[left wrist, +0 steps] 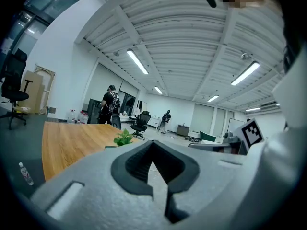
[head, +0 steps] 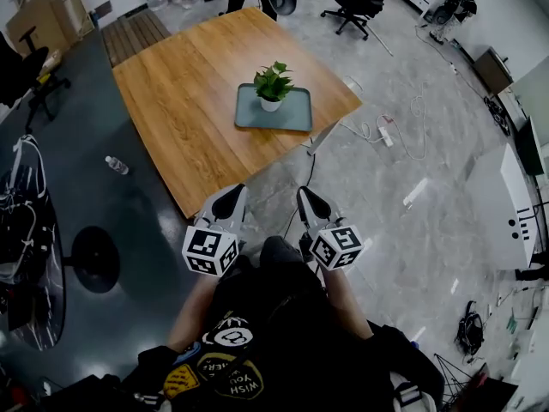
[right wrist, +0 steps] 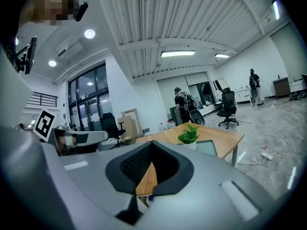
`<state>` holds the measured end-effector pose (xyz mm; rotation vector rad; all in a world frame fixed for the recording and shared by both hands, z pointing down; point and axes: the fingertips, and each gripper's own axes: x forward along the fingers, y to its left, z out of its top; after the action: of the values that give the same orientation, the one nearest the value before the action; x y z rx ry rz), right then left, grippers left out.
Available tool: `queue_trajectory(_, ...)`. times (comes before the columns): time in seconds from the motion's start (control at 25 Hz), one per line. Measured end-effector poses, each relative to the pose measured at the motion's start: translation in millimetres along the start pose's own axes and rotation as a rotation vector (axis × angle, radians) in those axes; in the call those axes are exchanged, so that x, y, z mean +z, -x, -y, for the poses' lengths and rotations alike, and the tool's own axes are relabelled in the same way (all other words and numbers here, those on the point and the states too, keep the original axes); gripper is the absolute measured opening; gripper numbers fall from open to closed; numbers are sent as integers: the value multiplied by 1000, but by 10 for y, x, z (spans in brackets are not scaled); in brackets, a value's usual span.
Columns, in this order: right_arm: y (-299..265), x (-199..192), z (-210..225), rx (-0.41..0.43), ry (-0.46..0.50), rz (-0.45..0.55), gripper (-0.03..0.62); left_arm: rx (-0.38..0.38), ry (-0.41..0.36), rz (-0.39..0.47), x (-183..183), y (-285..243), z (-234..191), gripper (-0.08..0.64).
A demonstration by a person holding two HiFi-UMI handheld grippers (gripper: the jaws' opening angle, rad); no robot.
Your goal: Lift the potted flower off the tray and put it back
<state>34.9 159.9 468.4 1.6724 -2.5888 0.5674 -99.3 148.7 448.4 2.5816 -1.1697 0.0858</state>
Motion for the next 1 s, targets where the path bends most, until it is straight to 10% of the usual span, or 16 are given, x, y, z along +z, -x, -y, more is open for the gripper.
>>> queue_trajectory(0.8, -2512, -497, 1827, 100, 122, -139, 7, 62, 2, -107, -402, -2507, -1235, -2)
queue_trajectory(1.0, -3275, -1053, 2274, 91, 71, -246, 331, 142, 26, -150, -505, -2878, -1649, -2)
